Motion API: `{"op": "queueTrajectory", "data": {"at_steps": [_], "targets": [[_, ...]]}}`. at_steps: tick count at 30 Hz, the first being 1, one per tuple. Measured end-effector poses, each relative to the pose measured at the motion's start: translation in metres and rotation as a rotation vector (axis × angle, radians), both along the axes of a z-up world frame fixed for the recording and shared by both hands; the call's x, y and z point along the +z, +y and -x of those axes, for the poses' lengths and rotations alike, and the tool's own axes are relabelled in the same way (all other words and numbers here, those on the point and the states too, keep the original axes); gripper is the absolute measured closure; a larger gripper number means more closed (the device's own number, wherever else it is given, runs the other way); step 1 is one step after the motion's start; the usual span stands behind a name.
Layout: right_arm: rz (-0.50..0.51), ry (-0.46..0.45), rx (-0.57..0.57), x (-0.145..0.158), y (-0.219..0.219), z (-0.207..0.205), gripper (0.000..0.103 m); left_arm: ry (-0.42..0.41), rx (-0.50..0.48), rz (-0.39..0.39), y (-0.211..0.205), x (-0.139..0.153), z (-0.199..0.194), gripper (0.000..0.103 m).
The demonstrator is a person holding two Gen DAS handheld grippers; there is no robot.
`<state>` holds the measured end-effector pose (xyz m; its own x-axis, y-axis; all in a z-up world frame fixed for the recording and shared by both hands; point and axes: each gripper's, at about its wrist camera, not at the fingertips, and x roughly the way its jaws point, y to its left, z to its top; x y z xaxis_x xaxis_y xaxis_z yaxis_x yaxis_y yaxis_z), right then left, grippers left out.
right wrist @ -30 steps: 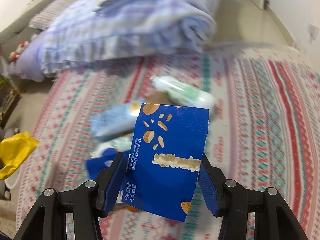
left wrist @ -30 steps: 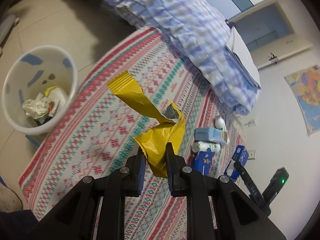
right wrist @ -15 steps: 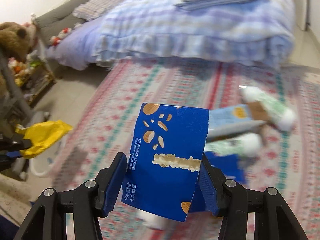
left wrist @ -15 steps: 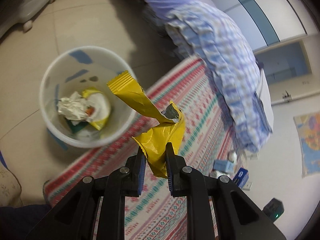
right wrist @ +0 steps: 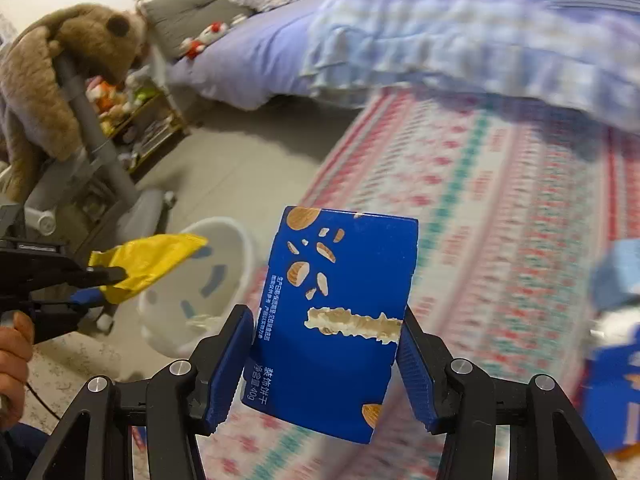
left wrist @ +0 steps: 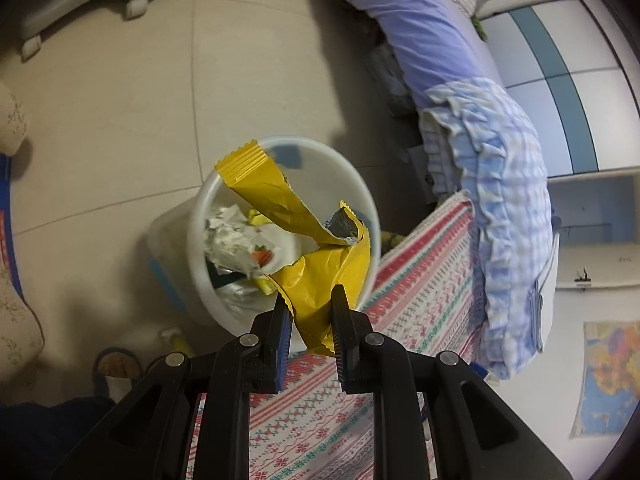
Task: Collect trash
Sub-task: 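Carry wrapper and blue box to the wastebasket and open both tools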
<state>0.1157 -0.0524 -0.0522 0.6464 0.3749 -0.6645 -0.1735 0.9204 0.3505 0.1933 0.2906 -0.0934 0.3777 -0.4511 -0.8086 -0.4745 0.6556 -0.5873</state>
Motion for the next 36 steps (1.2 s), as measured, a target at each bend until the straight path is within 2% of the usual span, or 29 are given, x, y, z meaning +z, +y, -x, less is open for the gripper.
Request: {"op": "queueTrajectory", "data": {"at_steps": [4,7,12,13,19,24,31,36], "targets": [[-0.058,-0.005,0.041,0.001,0.031,-0.019,0.042,0.022,0.011,0.0,0.006,-0.007,-0.004,0.082],[-0.068,-0.008,0.084,0.002,0.063,-0.035,0.042,0.048,0.007,0.021,0.008,-0.014,-0.008,0.075],[-0.063,-0.005,0.127,0.001,0.098,-0.052,0.044,0.079,0.024,0.058,0.012,-0.023,-0.011,0.074],[-0.064,-0.002,0.132,0.001,0.1,-0.055,0.047,0.083,0.026,0.059,0.013,-0.024,-0.011,0.074],[-0.048,0.014,0.151,-0.005,0.116,-0.068,0.052,0.107,0.073,0.078,0.024,-0.027,-0.005,0.074],[-0.053,0.026,0.161,-0.01,0.124,-0.073,0.052,0.092,0.101,0.068,0.035,-0.022,-0.001,0.074],[-0.042,0.047,0.165,-0.018,0.127,-0.072,0.052,0.039,0.095,-0.038,0.027,-0.003,0.006,0.074],[-0.039,0.053,0.144,-0.019,0.112,-0.065,0.052,-0.013,0.01,-0.13,-0.009,0.014,0.017,0.074]]}}
